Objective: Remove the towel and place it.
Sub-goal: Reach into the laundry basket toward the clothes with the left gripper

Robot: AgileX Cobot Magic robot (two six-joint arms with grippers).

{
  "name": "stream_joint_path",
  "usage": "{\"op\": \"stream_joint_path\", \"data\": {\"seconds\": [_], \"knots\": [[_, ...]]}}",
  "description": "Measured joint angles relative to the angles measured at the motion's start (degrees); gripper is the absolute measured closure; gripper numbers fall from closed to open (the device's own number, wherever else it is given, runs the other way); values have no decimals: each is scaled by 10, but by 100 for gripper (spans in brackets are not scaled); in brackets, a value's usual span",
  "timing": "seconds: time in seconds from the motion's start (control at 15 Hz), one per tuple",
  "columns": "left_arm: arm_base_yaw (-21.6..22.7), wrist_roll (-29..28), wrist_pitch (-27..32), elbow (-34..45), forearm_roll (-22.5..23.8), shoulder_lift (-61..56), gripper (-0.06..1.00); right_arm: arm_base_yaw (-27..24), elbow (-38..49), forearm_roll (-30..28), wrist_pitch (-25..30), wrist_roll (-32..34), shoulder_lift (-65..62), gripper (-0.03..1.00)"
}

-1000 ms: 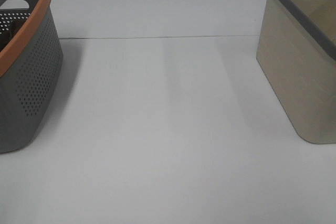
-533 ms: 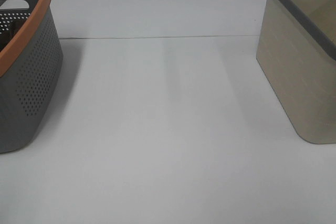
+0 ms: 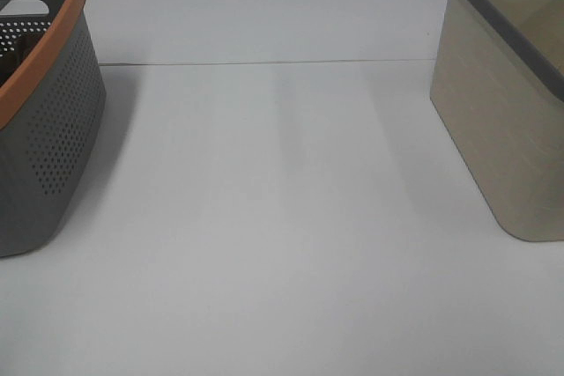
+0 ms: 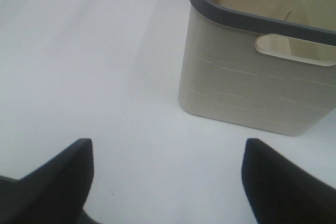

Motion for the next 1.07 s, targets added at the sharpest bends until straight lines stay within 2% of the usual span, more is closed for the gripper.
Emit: {"op": "stream_joint_path", "data": {"seconds": [1.07], "knots": [[0,0,0,0,0,0,24,0,0,0,0,0,0,22]]}}
